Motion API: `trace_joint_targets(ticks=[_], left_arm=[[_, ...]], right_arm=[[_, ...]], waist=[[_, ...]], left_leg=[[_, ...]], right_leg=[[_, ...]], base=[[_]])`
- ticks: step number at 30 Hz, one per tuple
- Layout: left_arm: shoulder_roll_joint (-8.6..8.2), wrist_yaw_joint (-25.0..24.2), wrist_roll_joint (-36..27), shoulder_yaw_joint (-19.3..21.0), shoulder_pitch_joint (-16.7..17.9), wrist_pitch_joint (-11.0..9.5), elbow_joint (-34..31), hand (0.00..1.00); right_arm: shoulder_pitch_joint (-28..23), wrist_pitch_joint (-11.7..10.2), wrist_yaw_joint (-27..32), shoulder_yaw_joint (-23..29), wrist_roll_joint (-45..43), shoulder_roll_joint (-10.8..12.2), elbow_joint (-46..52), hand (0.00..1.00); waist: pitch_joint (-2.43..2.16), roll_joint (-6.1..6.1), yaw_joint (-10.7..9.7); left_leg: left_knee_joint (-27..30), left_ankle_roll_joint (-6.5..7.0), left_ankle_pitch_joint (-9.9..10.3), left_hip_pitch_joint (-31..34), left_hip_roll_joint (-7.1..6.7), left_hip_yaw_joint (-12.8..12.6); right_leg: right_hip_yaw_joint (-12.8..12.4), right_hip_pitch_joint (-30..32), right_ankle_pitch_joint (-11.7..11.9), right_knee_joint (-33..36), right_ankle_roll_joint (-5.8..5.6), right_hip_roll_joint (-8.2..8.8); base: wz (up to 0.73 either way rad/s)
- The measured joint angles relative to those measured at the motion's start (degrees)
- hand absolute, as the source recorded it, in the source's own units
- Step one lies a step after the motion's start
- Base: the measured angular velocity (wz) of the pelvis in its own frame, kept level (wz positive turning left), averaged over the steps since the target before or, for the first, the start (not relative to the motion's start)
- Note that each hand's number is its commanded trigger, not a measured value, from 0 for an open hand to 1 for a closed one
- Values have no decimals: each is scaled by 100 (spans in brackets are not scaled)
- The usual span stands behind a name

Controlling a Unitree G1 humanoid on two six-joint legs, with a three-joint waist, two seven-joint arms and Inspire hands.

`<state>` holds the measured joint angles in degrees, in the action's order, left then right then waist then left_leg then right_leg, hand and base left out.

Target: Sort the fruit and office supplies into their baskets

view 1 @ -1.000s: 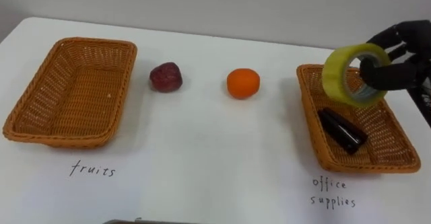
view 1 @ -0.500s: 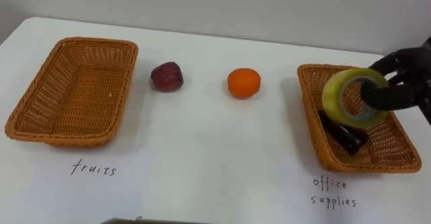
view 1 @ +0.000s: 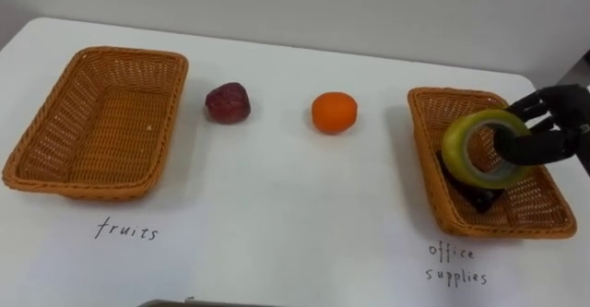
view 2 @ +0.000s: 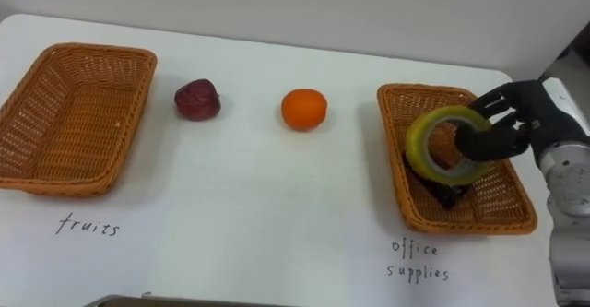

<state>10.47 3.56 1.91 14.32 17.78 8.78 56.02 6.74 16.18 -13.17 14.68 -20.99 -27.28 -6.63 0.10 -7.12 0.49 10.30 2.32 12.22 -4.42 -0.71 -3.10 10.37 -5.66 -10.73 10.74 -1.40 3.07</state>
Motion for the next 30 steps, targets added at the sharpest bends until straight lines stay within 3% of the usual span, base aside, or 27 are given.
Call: trace_joint_targets(ticks=[30], left_arm=[[9, 114, -7, -107, -18, -3, 23, 0]], right_arm=[[17, -5, 241, 2, -7, 0, 219, 0]], waist=[[-29, 54, -1]], left_leg=[[5, 0, -1, -40, 0, -17]], right_leg=[[-17, -29, 0, 6, 0, -1]], base=[[0]])
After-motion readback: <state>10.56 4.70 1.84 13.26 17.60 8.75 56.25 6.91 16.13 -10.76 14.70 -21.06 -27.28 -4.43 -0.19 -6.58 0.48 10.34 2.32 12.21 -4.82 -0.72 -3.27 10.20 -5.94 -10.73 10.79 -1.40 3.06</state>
